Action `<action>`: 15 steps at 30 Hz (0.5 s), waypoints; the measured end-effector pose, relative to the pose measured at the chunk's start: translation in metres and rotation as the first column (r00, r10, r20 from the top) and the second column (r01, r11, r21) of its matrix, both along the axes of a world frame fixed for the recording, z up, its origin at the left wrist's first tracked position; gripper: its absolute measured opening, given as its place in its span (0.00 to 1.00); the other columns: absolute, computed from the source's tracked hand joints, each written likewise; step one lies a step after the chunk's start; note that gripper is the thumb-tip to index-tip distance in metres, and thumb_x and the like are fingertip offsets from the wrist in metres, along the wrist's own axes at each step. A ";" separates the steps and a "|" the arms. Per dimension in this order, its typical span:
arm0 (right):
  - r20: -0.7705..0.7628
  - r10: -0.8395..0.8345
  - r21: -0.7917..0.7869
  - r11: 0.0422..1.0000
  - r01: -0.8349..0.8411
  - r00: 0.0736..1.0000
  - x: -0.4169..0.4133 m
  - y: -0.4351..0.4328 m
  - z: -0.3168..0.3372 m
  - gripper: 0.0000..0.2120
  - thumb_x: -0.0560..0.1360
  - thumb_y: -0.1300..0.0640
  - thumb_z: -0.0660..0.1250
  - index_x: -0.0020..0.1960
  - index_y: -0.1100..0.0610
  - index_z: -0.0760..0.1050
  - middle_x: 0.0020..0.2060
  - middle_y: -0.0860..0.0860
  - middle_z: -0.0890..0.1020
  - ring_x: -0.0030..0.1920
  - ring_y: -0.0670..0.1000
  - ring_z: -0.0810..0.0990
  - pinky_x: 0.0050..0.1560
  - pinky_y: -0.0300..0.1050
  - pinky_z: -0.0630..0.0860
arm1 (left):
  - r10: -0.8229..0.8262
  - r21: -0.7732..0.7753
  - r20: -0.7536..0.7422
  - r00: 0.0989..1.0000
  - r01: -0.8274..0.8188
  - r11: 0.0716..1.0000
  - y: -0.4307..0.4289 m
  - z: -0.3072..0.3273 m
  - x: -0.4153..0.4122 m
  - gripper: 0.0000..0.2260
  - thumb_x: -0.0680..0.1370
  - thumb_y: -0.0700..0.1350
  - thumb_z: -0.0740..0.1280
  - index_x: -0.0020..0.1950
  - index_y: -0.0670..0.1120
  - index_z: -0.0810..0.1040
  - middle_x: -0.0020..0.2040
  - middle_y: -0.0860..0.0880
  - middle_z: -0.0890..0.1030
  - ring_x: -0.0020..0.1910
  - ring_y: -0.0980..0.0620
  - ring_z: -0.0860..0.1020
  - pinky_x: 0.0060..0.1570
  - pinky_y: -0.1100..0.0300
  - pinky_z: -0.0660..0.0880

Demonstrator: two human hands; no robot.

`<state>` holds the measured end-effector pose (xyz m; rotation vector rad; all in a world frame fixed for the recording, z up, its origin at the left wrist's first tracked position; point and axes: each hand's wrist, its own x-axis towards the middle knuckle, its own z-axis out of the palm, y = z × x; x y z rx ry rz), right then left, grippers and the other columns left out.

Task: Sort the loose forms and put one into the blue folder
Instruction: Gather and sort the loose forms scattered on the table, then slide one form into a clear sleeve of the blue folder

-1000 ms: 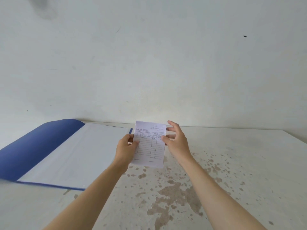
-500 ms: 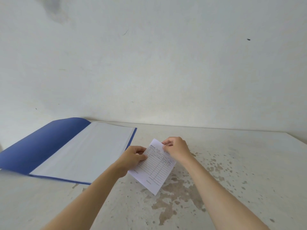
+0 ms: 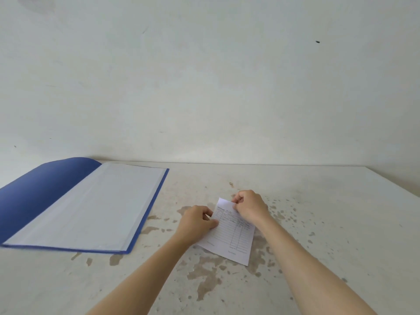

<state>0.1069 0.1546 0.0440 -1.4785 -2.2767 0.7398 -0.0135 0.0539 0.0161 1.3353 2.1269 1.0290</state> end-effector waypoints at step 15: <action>-0.014 0.010 0.183 0.983 -0.007 1.000 0.017 0.013 -0.033 0.07 0.77 0.57 0.63 0.52 0.51 0.79 0.53 0.47 0.79 0.59 0.50 0.73 0.56 0.50 0.62 | 0.087 0.139 -0.284 0.955 -0.048 0.989 0.009 0.001 -0.005 0.16 0.75 0.52 0.67 0.60 0.46 0.76 0.55 0.49 0.78 0.49 0.55 0.75 0.49 0.66 0.72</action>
